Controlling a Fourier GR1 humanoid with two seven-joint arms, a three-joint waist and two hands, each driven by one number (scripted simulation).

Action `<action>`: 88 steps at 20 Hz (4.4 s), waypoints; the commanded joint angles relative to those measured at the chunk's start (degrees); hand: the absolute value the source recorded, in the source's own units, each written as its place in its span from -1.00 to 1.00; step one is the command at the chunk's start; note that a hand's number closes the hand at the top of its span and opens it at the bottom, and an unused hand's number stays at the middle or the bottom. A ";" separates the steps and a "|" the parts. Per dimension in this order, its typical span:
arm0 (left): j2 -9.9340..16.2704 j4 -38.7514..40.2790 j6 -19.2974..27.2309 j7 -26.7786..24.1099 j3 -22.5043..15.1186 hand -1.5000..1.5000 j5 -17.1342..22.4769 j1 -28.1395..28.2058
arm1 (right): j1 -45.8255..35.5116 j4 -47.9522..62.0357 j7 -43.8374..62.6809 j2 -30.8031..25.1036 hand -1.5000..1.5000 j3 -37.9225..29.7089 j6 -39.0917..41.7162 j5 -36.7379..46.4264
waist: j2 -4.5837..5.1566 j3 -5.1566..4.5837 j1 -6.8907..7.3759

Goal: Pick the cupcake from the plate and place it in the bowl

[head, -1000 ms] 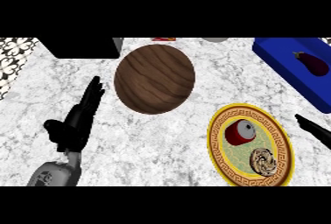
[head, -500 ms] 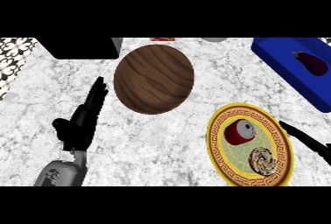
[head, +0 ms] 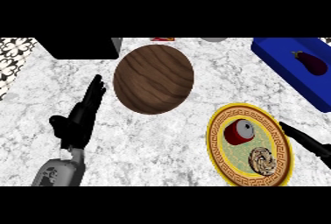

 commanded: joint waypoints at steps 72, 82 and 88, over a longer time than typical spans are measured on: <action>-6.36 0.53 -5.35 1.60 1.12 0.00 -5.73 -1.43 | -45.97 10.87 42.11 36.03 1.00 49.74 -65.88 41.07 | -0.72 -0.39 4.66; -5.88 1.33 -5.90 2.19 1.85 0.00 -5.43 -3.76 | -76.14 21.25 71.40 36.03 1.00 44.79 -65.50 42.53 | -0.17 -0.34 5.73; -5.32 2.14 -6.34 1.16 2.35 0.00 -5.45 -4.19 | -90.05 31.87 77.38 36.02 1.00 42.03 -64.97 36.90 | 0.38 -0.28 5.74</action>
